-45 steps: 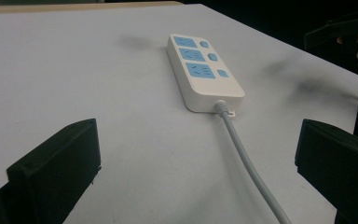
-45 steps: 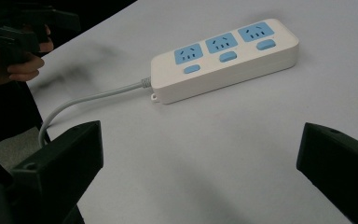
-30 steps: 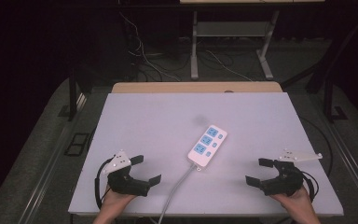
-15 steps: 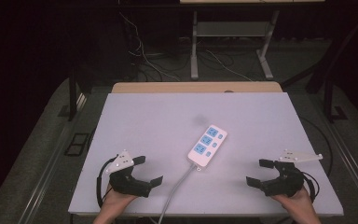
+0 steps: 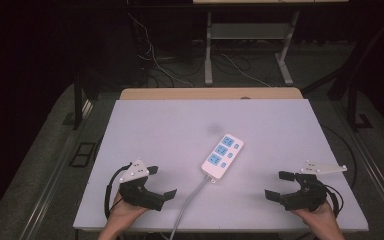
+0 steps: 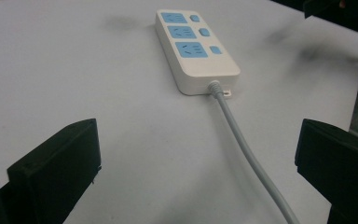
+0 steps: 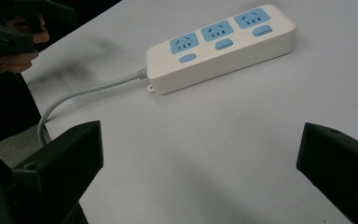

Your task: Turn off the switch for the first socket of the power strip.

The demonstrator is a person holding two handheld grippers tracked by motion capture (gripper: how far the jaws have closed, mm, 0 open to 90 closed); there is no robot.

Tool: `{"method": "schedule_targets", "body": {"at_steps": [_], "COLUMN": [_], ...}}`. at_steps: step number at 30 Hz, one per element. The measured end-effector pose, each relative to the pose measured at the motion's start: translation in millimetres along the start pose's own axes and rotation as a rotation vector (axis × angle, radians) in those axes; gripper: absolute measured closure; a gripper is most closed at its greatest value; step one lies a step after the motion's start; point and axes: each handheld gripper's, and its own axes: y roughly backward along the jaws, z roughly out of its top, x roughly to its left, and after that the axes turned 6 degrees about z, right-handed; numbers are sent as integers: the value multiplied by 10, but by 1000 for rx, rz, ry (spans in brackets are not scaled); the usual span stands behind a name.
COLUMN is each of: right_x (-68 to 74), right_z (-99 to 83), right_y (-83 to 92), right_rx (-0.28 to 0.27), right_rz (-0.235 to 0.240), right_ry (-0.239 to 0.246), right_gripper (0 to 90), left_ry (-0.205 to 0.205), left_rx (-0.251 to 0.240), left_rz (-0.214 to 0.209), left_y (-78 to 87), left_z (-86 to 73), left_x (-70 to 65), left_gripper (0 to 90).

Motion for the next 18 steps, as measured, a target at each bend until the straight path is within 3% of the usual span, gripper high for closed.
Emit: {"method": "schedule_targets", "body": {"at_steps": [18], "right_x": [-7], "right_z": [-3], "right_y": [23], "right_rx": [-7], "right_rz": [-2], "right_ry": [-3], "right_gripper": [3], "left_ry": [-53], "left_rx": [71], "left_rz": [-63], "left_y": [-87], "left_z": [321], "left_x": [-24], "left_gripper": [0]}}
